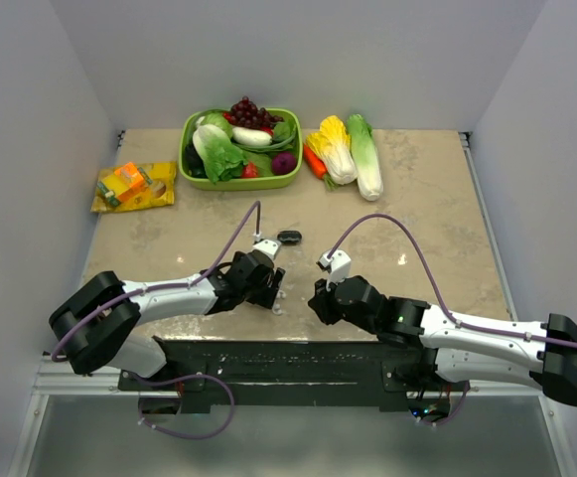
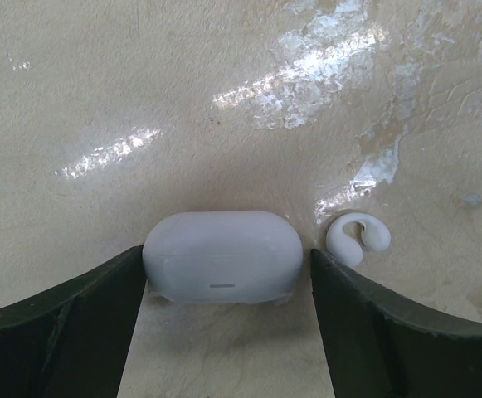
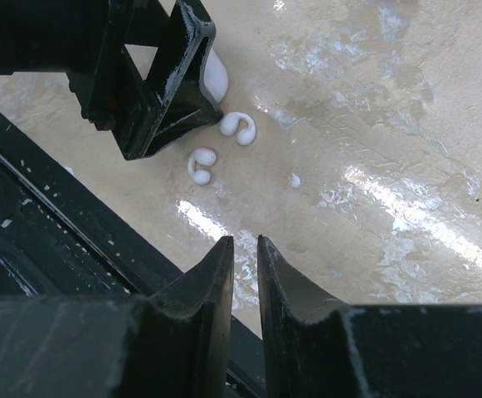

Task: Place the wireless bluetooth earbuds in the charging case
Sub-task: Pick up the charging case at the center of the board.

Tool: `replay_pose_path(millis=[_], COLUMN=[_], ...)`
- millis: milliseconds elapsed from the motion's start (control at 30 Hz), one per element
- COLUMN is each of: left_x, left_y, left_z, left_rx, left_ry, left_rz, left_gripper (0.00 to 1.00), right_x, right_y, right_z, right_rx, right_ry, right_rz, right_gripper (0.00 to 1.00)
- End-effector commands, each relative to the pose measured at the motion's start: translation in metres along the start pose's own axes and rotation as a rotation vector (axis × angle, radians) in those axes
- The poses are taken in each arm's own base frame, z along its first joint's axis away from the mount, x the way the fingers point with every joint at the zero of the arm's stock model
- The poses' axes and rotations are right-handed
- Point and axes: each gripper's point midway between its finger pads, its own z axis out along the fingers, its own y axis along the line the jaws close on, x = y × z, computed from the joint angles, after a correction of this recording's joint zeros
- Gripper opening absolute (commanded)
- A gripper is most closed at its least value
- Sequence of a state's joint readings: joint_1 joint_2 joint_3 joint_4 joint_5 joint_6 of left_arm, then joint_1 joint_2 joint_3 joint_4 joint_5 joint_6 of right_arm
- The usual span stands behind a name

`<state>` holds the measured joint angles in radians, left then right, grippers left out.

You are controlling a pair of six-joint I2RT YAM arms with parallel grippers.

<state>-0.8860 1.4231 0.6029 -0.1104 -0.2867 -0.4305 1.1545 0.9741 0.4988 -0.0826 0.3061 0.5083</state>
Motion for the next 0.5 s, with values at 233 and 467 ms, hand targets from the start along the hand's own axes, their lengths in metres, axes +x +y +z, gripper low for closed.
replay_pose_path(millis=[233, 467], left_x=[0.018, -0.058], left_y=[-0.005, -0.015], left_z=[0.0, -0.028], left_rx=[0.009, 0.112], left_ry=[0.066, -0.313], left_rz=[-0.021, -0.063], left_gripper=[0.38, 0.0], right_x=[-0.011, -0.054], right_y=[-0.002, -0.016], right_z=[-0.004, -0.028], right_rx=[0.014, 0.129], right_ry=[-0.044, -0.153], right_rz=[0.021, 0.112], right_gripper=[0.22, 0.3])
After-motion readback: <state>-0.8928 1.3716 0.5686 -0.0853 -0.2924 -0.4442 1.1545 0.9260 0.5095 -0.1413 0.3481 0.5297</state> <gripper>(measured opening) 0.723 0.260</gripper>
